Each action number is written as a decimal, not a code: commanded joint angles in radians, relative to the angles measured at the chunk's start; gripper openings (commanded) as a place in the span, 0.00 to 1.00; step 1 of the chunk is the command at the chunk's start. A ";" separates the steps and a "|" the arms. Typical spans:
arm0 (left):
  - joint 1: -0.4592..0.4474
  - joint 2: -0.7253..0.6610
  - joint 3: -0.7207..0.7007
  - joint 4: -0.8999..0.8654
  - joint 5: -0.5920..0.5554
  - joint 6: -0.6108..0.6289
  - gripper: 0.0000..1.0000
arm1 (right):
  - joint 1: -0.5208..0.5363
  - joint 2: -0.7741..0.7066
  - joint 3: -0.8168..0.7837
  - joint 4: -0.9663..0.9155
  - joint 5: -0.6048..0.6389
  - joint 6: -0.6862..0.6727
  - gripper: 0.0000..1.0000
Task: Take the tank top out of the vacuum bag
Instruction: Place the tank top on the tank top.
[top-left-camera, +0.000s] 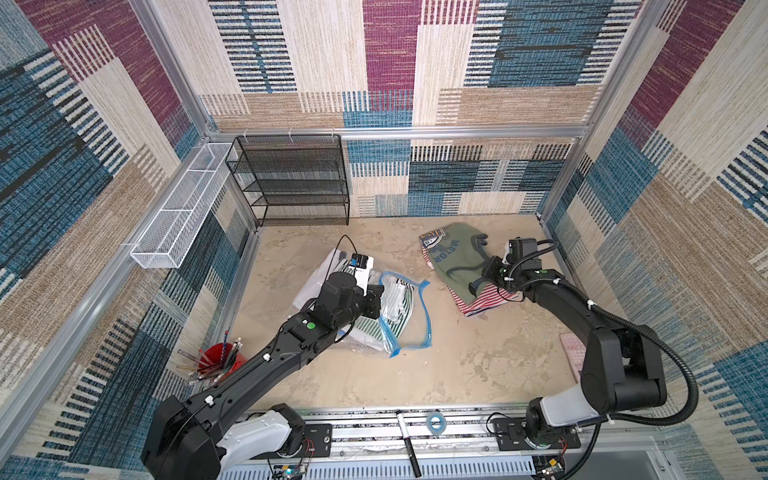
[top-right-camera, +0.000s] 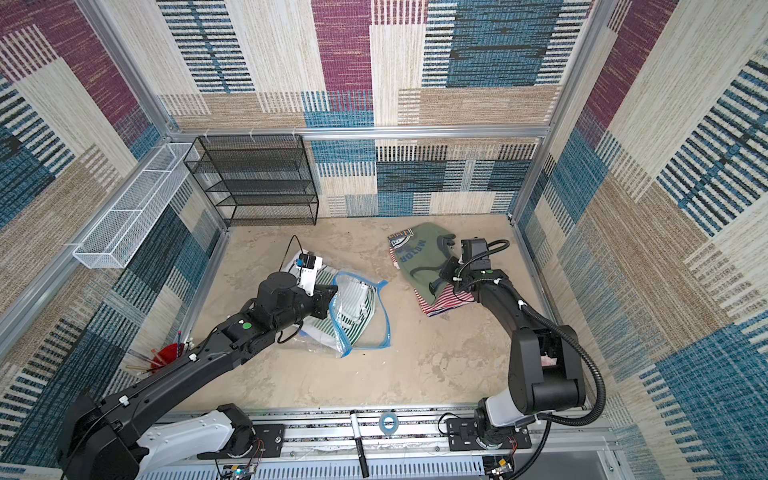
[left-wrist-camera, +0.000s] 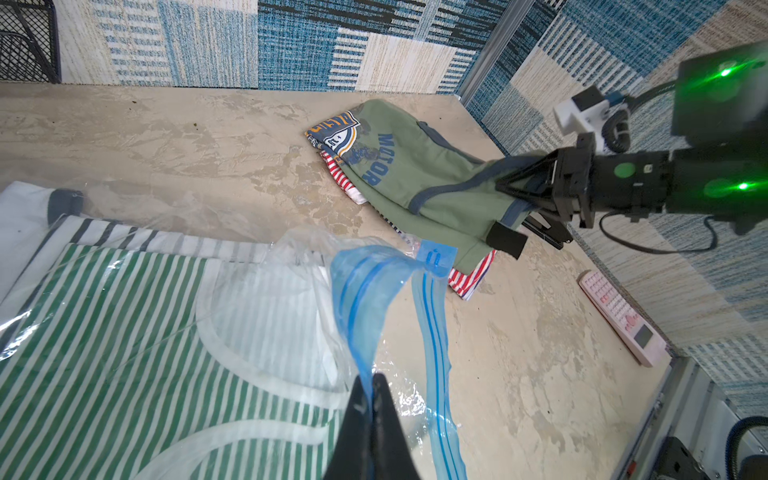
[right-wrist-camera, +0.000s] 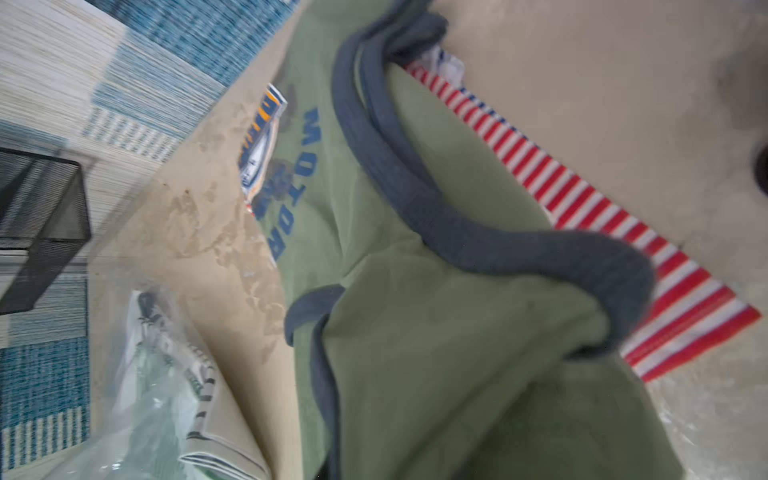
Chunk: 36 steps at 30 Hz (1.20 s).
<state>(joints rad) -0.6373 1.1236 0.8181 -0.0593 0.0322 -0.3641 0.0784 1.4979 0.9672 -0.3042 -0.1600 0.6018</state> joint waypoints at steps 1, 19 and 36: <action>0.001 -0.015 -0.004 0.013 0.009 -0.005 0.00 | 0.001 -0.001 -0.039 0.072 0.058 0.019 0.13; 0.001 -0.058 0.033 -0.135 -0.004 -0.002 0.00 | 0.006 -0.161 -0.005 -0.059 0.226 -0.166 0.85; 0.001 -0.088 0.008 -0.162 -0.004 -0.017 0.00 | 0.291 0.036 0.039 -0.137 0.210 -0.420 0.78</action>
<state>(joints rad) -0.6373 1.0389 0.8349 -0.2409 0.0288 -0.3676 0.3557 1.5108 1.0134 -0.4332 0.0162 0.2146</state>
